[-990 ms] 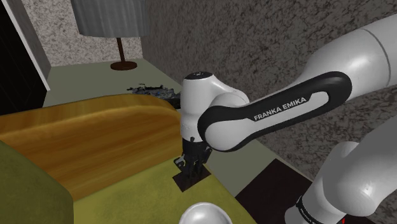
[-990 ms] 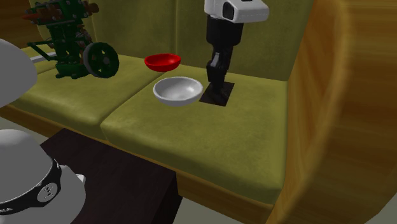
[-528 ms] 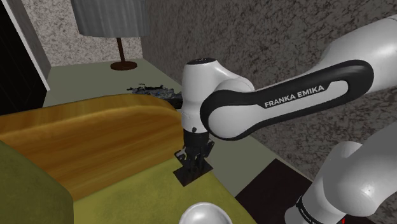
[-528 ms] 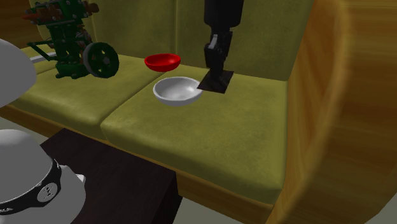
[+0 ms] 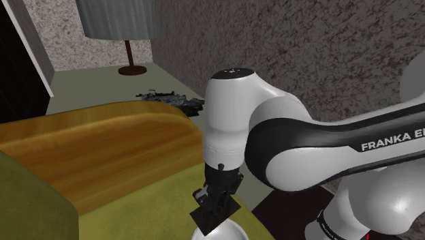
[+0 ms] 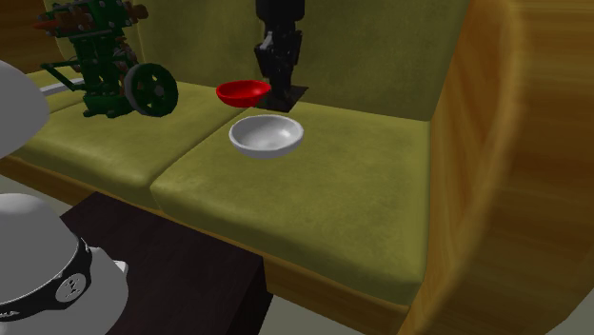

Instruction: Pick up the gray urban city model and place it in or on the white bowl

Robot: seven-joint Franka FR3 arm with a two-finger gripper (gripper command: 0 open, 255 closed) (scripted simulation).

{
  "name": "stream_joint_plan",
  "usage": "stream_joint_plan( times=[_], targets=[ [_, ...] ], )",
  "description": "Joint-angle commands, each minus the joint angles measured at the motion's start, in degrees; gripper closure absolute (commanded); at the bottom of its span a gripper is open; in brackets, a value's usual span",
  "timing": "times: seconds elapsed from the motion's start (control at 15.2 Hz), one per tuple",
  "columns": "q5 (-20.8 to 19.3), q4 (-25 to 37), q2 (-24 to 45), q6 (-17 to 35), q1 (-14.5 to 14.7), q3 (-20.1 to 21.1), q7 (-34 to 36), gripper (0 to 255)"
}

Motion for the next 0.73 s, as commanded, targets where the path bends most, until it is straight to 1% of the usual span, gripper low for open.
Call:
stream_joint_plan(
  times=[0.0,0.13,0.66],
  targets=[
    [1.59,-0.54,-2.05,-0.99,1.75,1.18,2.12,255],
    [3.01,-0.66,-3.67,-1.89,3.39,2.53,4.38,255],
    [3.90,-4.92,-1.04,5.00,3.20,5.00,4.16,255]
  ],
)
